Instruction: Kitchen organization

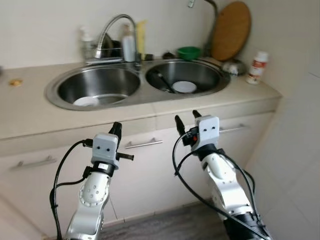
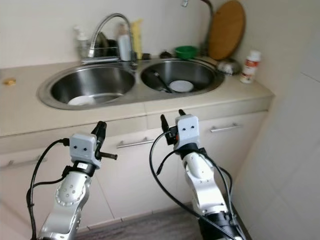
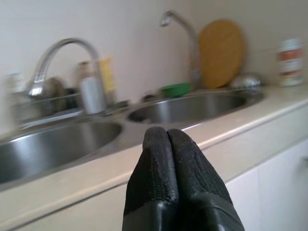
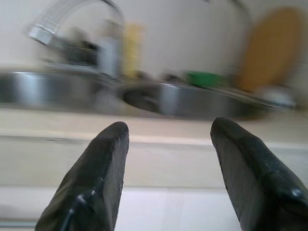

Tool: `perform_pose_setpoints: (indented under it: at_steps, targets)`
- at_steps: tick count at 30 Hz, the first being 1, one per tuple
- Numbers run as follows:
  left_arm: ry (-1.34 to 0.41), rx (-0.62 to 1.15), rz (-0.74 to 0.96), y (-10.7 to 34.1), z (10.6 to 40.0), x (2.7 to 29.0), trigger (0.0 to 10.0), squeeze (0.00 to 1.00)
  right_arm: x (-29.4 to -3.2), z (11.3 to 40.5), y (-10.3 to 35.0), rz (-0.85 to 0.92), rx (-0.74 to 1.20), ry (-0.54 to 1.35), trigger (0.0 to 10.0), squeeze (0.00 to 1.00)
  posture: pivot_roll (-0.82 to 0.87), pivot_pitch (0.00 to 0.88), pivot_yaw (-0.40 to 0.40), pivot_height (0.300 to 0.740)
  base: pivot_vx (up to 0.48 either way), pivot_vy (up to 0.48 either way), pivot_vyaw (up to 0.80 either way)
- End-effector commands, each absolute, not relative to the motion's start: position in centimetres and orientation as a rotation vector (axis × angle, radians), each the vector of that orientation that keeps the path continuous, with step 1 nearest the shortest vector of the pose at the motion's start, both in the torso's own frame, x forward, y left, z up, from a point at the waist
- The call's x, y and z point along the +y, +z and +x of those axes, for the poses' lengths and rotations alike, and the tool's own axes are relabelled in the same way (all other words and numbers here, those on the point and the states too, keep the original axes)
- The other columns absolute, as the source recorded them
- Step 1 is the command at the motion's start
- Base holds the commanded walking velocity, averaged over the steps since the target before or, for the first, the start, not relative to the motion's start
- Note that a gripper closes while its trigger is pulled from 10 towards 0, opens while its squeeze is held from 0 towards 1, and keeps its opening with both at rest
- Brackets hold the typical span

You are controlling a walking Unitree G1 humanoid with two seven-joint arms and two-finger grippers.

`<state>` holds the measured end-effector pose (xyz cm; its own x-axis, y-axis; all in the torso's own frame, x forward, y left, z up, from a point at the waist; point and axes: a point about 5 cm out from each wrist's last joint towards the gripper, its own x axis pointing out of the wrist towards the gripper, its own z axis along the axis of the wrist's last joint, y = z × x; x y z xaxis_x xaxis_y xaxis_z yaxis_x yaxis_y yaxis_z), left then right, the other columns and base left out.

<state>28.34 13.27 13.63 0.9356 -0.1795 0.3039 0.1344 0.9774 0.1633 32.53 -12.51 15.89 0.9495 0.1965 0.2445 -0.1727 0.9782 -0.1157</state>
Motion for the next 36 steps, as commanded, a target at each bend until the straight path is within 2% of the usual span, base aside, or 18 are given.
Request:
perform_pose_setpoints:
  at_steps: [1,3,9,19,36]
  targets:
    - [-0.142,-0.339,0.168,13.9,28.4,14.1,10.0,0.00,-11.9,32.4,16.1,-0.096,-0.269,0.190,10.0,0.00,-0.05,0.000,0.024,0.740,0.000,0.000,-0.80]
    - [-0.144,-0.338,0.170,13.8,28.3,14.1,10.0,0.00,-12.1,32.3,15.6,-0.113,-0.248,0.175,10.0,0.00,-0.05,0.000,0.024,0.740,0.000,0.000,-0.80]
    - [-0.149,-0.287,0.222,12.9,28.4,14.1,10.0,0.00,-13.2,32.1,13.3,-0.183,-0.145,0.114,10.0,0.00,-0.05,0.000,0.023,0.740,0.000,-0.046,0.00]
    - [-0.155,-0.269,0.228,12.4,28.3,14.0,10.0,0.00,-14.8,32.3,11.1,-0.174,0.000,-0.002,10.0,0.00,-0.05,0.000,0.025,0.740,0.000,-0.480,-0.80]
    - [-0.155,-0.258,0.199,12.0,28.2,13.9,10.0,0.00,-15.8,32.8,11.2,-0.163,0.023,-0.089,10.0,0.00,-0.06,0.000,0.019,0.740,0.000,0.000,-0.80]
